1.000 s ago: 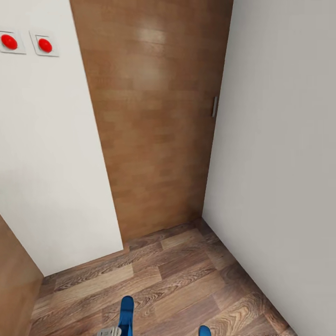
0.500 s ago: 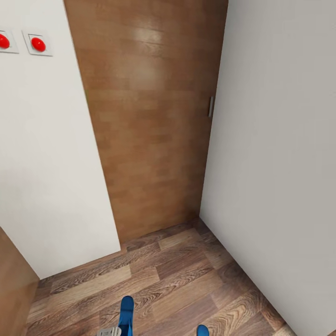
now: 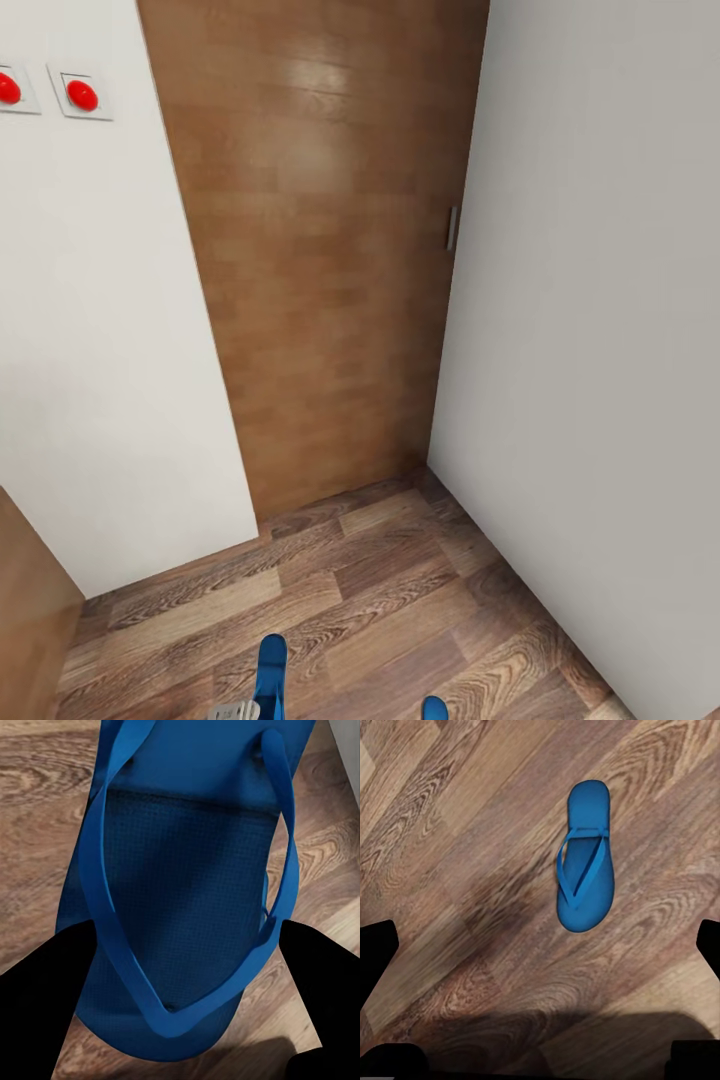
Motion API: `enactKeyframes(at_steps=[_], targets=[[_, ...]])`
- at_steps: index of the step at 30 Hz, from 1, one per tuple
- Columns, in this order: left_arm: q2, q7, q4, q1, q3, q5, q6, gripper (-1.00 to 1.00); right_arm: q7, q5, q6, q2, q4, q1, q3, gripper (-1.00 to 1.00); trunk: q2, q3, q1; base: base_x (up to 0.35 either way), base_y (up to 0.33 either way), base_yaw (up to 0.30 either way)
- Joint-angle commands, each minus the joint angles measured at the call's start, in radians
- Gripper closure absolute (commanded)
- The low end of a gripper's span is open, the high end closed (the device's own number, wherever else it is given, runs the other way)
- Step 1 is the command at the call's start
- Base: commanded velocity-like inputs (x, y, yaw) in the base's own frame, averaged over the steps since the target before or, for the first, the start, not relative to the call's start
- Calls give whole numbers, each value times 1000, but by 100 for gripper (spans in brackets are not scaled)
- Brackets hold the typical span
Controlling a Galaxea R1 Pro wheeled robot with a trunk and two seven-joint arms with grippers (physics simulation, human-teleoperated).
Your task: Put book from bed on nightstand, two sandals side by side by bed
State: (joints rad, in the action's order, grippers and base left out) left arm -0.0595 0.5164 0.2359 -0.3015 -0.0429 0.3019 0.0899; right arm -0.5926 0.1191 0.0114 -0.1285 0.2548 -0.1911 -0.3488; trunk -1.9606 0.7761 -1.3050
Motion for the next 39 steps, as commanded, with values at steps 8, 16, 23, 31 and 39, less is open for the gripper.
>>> enactKeyframes(at_steps=[8,16,23,31,39], targets=[[-1,3,-1,-1,-4,5,4,100,-4,8,1,0,-2,-1,1,-100,0,1,0,79,121,0],[-1,4,-1,-1,-4,5,4,100,-4,8,1,0,-2,-1,1,-100,0,1,0,73,64,0],[0,3,-1,-1,-4,5,4,100,-4,8,1,0,-2,-1,1,-100,0,1,0,121,93,0],[0,2,-1,-1,-5,5,4,100,-4,8,1,0,-2,-1,1,-100,0,1,0,8,6,-91],[-1,3,-1,-1,-4,5,4,100,-4,8,1,0,-2,-1,1,-100,0,1,0,0,0,-267]])
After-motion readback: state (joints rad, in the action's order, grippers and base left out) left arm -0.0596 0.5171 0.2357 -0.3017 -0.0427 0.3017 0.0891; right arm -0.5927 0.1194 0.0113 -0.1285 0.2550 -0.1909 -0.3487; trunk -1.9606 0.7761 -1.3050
